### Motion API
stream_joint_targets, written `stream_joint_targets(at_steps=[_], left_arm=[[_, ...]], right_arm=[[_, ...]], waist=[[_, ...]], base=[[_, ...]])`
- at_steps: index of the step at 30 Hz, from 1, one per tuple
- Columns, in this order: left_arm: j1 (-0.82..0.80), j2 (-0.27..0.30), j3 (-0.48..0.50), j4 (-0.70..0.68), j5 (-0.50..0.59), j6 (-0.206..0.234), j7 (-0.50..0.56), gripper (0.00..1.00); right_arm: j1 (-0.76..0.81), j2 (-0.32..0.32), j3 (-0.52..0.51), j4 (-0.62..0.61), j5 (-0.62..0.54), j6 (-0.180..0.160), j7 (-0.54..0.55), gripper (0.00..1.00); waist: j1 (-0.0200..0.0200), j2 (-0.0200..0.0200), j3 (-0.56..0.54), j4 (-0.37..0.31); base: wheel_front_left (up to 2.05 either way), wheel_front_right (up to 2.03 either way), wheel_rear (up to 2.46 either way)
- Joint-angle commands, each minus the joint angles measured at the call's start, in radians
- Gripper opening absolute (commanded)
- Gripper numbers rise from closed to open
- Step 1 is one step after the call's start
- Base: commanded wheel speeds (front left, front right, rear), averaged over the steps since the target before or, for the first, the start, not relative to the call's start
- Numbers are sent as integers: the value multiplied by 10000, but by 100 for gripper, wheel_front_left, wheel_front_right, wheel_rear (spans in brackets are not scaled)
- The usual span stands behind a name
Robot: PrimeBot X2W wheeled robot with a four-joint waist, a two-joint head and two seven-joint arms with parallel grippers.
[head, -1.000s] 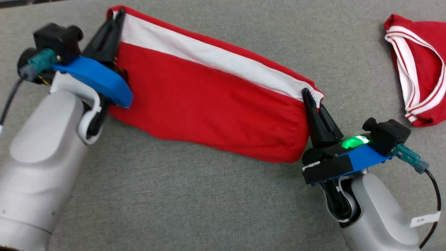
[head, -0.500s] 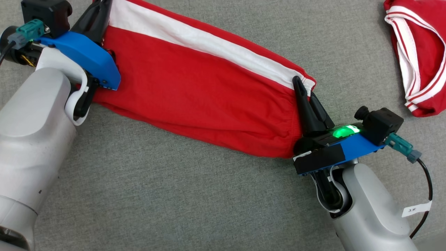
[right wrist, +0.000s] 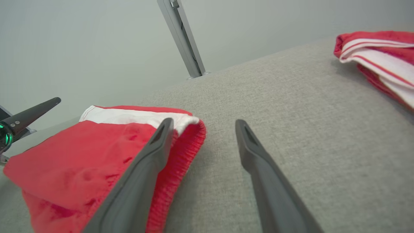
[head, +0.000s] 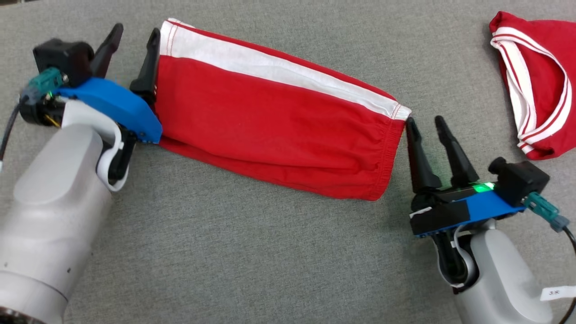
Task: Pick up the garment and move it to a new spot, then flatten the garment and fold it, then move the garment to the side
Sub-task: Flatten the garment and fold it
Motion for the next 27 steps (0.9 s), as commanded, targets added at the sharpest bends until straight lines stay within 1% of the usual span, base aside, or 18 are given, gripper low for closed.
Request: stream_joint_targets(at_steps=[1, 5, 10, 14, 19, 25, 26, 27], left_arm=[[317, -80, 186, -64, 66, -5, -34, 100], [857, -285, 702, -201, 237, -5, -38, 100], [1265, -475, 809, 85, 432, -5, -39, 100], [1403, -664, 518, 709, 418, -5, -38, 100], [1249, -873, 248, 1862, 517, 35, 138, 100], [1375, -1319, -101, 2992, 529, 82, 1080, 100], [1389, -1380, -119, 3130, 515, 73, 1189, 64], [1420, -1437, -134, 3250, 491, 71, 1270, 19]], right_arm=[[160, -30, -183, -51, -181, 0, -47, 100], [376, 33, -857, -196, -731, 0, -47, 100], [535, 122, -1463, -356, -1302, 0, -47, 100], [581, 155, -1700, -353, -1493, 0, -47, 100], [679, 185, -1891, -330, -1566, 0, -47, 100], [735, 190, -2041, -309, -1705, 0, -47, 100], [749, 189, -2051, -293, -1709, 0, -47, 100], [766, 190, -2058, -272, -1708, 0, -47, 100]], waist=[[1, -1, -62, -5], [1, -1, -205, -16], [1, -1, -312, -77], [1, -1, -428, -101], [1, -1, -570, -62], [1, -1, -819, 31], [1, -1, -865, 44], [1, -1, -917, 58]], base=[[0, 0, 0], [0, 0, 0], [0, 0, 0], [0, 0, 0], [0, 0, 0], [0, 0, 0], [0, 0, 0], [0, 0, 0]])
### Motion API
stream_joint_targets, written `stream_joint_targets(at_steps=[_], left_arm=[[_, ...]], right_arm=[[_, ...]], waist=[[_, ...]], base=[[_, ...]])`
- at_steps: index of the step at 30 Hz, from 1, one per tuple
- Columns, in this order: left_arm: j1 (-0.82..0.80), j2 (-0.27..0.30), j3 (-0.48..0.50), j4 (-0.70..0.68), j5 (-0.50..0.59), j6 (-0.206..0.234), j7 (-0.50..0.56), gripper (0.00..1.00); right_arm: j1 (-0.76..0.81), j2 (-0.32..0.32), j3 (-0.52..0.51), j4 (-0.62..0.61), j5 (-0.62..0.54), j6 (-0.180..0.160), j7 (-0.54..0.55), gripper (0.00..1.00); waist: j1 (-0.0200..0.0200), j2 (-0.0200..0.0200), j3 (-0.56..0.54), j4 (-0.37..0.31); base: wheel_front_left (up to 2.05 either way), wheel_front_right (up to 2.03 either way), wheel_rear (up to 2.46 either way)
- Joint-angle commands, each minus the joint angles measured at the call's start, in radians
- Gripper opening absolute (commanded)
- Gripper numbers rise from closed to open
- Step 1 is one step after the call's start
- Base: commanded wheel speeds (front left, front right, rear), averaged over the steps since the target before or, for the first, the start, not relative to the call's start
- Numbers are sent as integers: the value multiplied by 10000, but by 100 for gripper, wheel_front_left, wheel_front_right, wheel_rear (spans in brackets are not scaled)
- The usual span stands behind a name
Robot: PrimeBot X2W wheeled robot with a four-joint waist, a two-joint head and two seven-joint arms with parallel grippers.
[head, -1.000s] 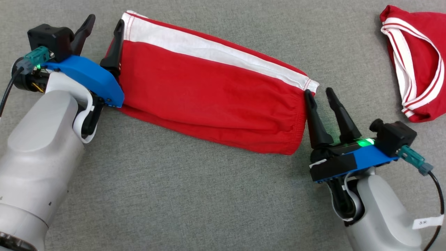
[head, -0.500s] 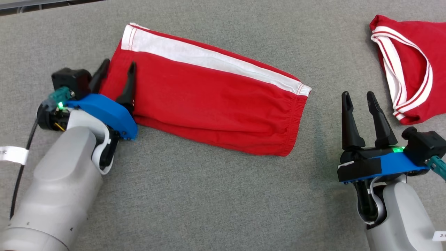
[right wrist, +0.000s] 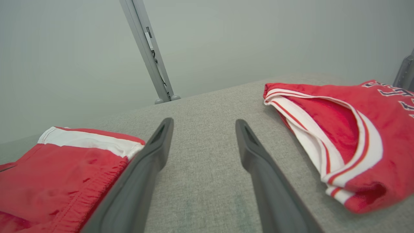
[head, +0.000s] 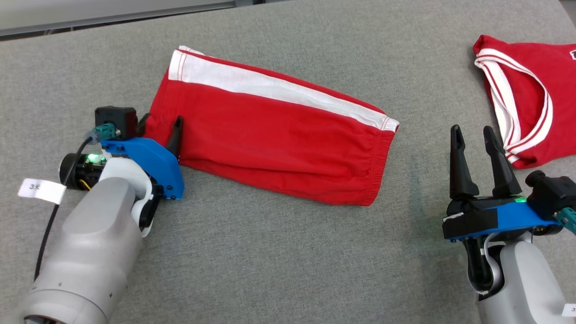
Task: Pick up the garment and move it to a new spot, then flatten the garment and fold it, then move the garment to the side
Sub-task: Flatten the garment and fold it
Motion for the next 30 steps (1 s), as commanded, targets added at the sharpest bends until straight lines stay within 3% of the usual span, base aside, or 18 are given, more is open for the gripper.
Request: stream_joint_targets(at_steps=[1, 6, 15, 28, 29, 30], left_arm=[[477, -107, -162, 376, -55, 6, 298, 0], [557, -337, -136, 492, -112, -11, -174, 0], [1575, -778, 403, 118, -323, 487, -1014, 0], [4631, -1045, 1907, -2942, 802, 1729, -1023, 0], [4802, -1087, 1996, -3116, 940, 1795, -1024, 32], [4948, -1118, 2081, -3333, 1096, 1862, -1025, 94]], right_arm=[[106, 13, -19, 28, -17, 0, -47, 100], [295, 13, -82, 137, -211, 0, -47, 100], [1085, 10, -216, 545, -641, 0, -47, 100], [1457, 9, 406, 922, -832, 0, -47, 100], [1370, 9, 497, 964, -852, 0, -47, 100], [1255, 8, 597, 1042, -866, 0, -47, 100]], waist=[[1, 0, -80, 12], [1, 0, -495, 168], [1, 0, -1774, 970], [1, 0, -2318, 2109], [1, 0, -2321, 2169], [1, 0, -2308, 2216]], base=[[0, 0, 0], [0, 0, 0], [0, 0, 0], [0, 0, 0], [0, 0, 0], [0, 0, 0]])
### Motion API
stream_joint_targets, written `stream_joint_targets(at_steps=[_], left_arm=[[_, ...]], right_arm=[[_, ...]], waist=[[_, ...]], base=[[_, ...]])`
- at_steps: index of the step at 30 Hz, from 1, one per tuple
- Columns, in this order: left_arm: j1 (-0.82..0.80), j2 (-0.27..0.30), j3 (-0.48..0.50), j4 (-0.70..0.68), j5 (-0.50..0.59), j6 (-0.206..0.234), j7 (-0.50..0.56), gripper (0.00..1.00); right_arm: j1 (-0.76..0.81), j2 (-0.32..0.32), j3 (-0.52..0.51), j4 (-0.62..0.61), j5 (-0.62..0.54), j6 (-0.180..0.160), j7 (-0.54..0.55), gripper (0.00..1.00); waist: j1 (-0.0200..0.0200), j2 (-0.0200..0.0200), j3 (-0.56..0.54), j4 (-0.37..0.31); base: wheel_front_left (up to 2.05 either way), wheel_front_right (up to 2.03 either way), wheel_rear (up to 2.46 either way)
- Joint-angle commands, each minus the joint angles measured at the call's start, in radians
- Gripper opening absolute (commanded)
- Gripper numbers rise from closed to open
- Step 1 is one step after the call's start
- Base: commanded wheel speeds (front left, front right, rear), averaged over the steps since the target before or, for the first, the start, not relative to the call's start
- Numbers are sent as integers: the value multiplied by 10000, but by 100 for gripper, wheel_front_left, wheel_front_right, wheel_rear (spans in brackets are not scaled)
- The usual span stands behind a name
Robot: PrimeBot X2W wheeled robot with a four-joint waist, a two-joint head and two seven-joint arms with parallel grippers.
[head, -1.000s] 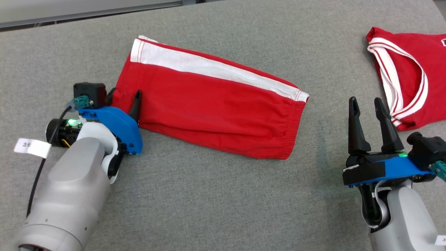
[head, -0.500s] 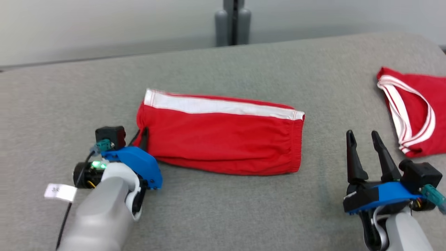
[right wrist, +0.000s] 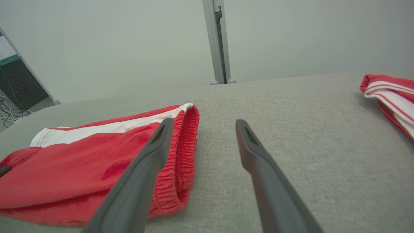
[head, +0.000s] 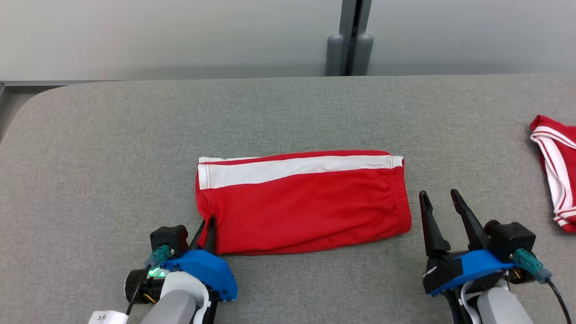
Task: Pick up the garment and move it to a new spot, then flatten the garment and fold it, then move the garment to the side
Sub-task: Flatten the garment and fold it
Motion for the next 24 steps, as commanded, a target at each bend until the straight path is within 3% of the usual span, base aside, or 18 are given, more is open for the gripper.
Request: stream_joint_targets(at_steps=[1, 6, 15, 23, 24], left_arm=[[232, -40, 205, -379, 324, 142, -40, 100], [683, -182, 776, -1398, 1220, 232, -39, 100], [960, -499, 1203, -1762, 2112, -222, -37, 100], [1097, -612, 1669, -1731, 2588, -512, -32, 100], [1100, -622, 1724, -1727, 2645, -545, -32, 100]], right_arm=[[-300, -5, 147, 146, -100, 0, -47, 100], [-941, -11, 365, 936, -521, 0, -47, 100], [-1636, -5, -61, 2903, -1020, 0, -49, 100], [-1500, 44, 1239, 4121, 610, 3, 22, 100], [-1463, 45, 1343, 4165, 827, 3, 24, 85]], waist=[[1, 0, 59, 120], [1, 0, 229, 402], [1, 0, 509, 789], [1, 0, 645, 810], [1, 0, 652, 789]], base=[[0, 0, 0], [0, 0, 0], [0, 0, 0], [0, 0, 0], [0, 0, 0]])
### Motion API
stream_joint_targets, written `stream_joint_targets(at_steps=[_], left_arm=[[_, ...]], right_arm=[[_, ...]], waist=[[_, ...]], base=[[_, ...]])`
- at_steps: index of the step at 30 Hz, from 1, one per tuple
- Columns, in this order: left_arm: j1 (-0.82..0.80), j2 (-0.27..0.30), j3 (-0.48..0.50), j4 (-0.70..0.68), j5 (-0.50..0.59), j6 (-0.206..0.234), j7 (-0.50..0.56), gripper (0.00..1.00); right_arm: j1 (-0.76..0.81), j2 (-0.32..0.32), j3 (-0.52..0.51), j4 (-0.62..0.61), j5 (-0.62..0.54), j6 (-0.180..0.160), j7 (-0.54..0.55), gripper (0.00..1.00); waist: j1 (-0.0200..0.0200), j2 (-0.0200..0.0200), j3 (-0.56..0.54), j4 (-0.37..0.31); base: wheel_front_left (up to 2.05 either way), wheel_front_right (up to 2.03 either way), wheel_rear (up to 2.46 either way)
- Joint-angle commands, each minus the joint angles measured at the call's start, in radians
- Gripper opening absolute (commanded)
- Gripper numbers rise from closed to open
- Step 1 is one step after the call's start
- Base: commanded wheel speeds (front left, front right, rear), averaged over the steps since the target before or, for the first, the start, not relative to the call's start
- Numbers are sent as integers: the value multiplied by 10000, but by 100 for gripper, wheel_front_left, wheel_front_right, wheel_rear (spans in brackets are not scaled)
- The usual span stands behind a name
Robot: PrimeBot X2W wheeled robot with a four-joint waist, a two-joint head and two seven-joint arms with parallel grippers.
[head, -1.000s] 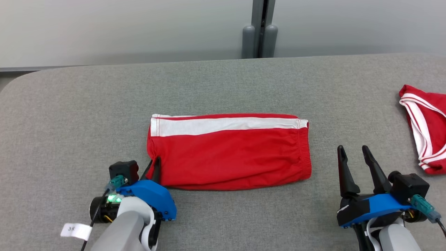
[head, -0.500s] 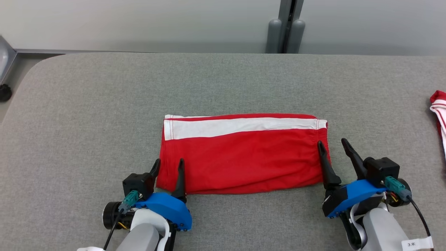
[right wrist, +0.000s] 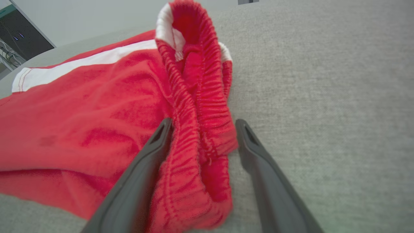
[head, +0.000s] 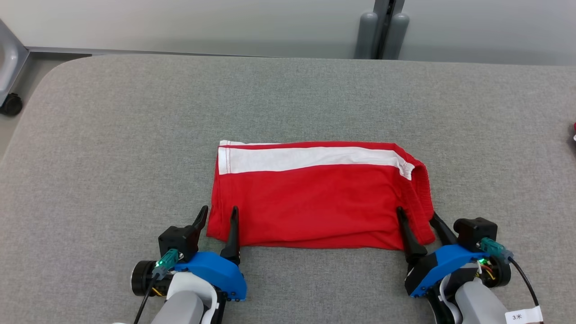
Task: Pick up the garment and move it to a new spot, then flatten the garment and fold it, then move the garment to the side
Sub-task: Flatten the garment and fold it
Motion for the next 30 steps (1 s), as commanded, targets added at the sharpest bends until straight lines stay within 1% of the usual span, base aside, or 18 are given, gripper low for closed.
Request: stream_joint_targets(at_steps=[1, 3, 4, 11, 16, 20, 23, 26, 30], left_arm=[[97, -11, 65, -3, 106, -74, -23, 100], [79, -28, 172, -51, 200, -145, -23, 100], [83, -37, 212, -72, 257, -160, -23, 100], [131, -61, 420, -157, 505, -289, -23, 100], [197, -62, 429, -225, 429, -318, -23, 100], [333, -64, 404, -231, 370, -319, -23, 100], [403, -62, 380, -186, 311, -341, -23, 100], [461, -63, 301, -125, 229, -367, -23, 100], [568, -63, 72, -59, 7, -379, -23, 100]], right_arm=[[208, 121, 243, 235, 200, 10, 112, 62], [239, 126, 334, 88, 439, 16, 112, 23], [255, 122, 324, -30, 560, 16, 107, 0], [368, -177, -119, -636, 1091, 2, 74, 0], [420, -402, -691, -935, 1347, 4, 67, 0], [450, -754, -1348, -1129, 1380, 4, 64, 0], [327, -921, -1610, -1247, 1259, 4, 64, 0], [167, -840, -1302, -1491, 1330, 4, 64, 0], [13, -622, -150, -1802, 1687, 4, 66, 0]], waist=[[0, 0, 7, -29], [0, 0, 18, -85], [0, 0, 20, -115], [0, 0, -41, -292], [0, 0, -128, -410], [0, 0, -212, -513], [0, 0, -291, -590], [0, 0, -372, -632], [0, 0, -533, -537]], base=[[0, 0, 0], [0, 0, 0], [0, 0, 0], [0, 0, 0], [0, 0, 0], [0, 0, 0], [0, 0, 0], [0, 0, 0], [0, 0, 0]])
